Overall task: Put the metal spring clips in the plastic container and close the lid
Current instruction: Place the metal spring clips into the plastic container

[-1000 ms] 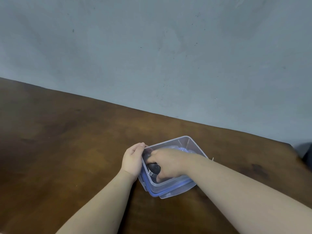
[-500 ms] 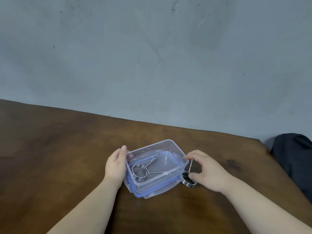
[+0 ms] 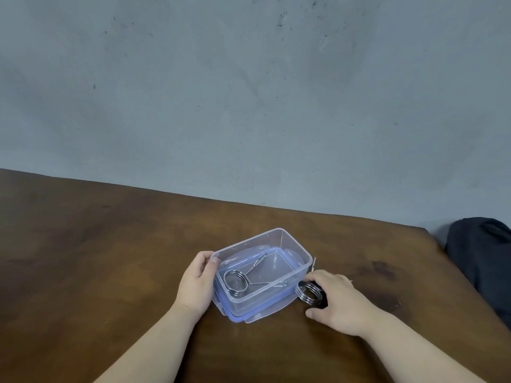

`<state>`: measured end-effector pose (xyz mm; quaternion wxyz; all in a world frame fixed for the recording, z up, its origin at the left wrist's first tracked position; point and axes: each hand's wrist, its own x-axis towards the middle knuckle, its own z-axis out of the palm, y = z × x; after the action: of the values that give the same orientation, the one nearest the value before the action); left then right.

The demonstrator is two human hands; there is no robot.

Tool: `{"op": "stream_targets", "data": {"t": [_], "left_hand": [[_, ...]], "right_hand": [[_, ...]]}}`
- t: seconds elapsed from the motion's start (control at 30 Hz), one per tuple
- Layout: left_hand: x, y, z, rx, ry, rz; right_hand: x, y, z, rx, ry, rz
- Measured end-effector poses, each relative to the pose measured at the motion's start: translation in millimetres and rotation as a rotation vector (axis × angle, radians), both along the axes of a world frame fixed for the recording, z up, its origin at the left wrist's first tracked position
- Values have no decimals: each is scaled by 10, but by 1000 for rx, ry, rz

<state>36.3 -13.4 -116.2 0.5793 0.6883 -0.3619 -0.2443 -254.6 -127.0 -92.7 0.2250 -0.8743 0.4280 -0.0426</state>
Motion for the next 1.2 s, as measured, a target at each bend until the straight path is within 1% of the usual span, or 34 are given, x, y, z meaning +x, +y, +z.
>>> {"op": "stream_targets", "data": {"t": [0.07,0.13,0.27,0.33,0.43,0.5,0.57,0.73,0.83,0.87,1.0,1.1,1.2], "left_hand": [[-30,-4,40,5,-22,-5],[-31,-44,53,6,-18,2],[-21,-134,49,18,-31,57],[-37,-127,41,2,-17,61],[-49,-93,42,-41,68,31],[-25,-92,25,-38,100,4],[-1,-108,10,-17,95,-14],[-12,-122,14,-9,15,-45],[-6,-125,16,2,-22,-66],[-4,-129,10,2,-30,-72],[13,-138,-16,-8,-39,-87],[29,-140,-25,-11,-51,-100],[40,-136,-41,-19,-60,-112]], "right_hand": [[-7,-16,-12,-45,-12,13],[12,-4,35,-69,21,45],[26,33,132,-14,166,93],[13,54,147,20,175,90],[3,93,188,62,185,102],[-6,127,290,34,136,82],[-37,127,459,-16,70,39],[-41,75,1025,-49,-79,-31],[229,2,1254,-61,-141,-36],[367,-13,1295,-82,-117,-21],[976,-53,1200,-162,109,57],[1349,-72,951,-136,196,78],[1502,-107,682,-86,262,83]]}}
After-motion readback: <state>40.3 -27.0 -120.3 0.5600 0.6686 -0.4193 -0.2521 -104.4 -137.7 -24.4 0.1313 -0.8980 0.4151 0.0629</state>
